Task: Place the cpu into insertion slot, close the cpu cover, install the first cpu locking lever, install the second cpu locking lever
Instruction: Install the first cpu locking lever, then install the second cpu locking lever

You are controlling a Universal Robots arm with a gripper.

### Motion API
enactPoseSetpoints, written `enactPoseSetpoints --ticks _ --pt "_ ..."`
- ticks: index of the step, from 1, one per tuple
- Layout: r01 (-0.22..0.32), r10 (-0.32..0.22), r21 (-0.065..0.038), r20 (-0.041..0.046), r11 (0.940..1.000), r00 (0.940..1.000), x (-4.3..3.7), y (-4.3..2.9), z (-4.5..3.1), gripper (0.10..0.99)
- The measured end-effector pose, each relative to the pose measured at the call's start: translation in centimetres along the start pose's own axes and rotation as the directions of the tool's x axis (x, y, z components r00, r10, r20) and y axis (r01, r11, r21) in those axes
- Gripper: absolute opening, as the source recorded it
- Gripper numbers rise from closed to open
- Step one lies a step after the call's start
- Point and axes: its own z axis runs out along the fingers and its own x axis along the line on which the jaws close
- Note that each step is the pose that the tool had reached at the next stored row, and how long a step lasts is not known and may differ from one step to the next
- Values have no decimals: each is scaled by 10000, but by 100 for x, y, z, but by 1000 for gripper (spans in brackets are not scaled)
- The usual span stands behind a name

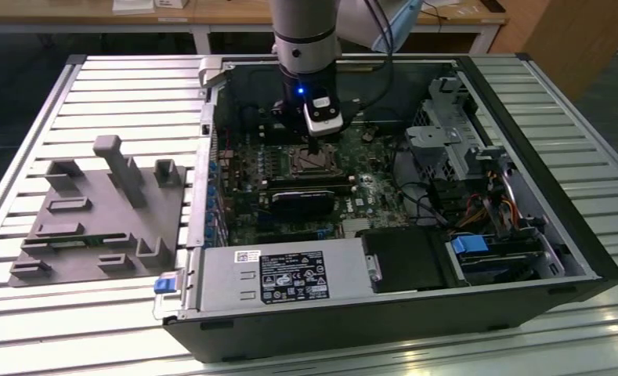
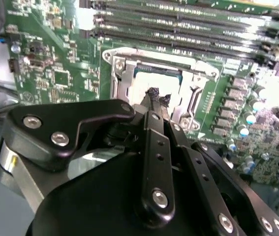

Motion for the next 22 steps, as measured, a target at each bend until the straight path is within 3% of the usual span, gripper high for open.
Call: enactPoseSetpoints --ticks 5,18,22 --pt "4 -4 0 -1 10000 10000 -11 8 -94 102" --pt "4 -4 1 -1 10000 10000 -12 6 -103 102" --pt "4 -4 1 -1 10000 10000 -29 -32 -104 102"
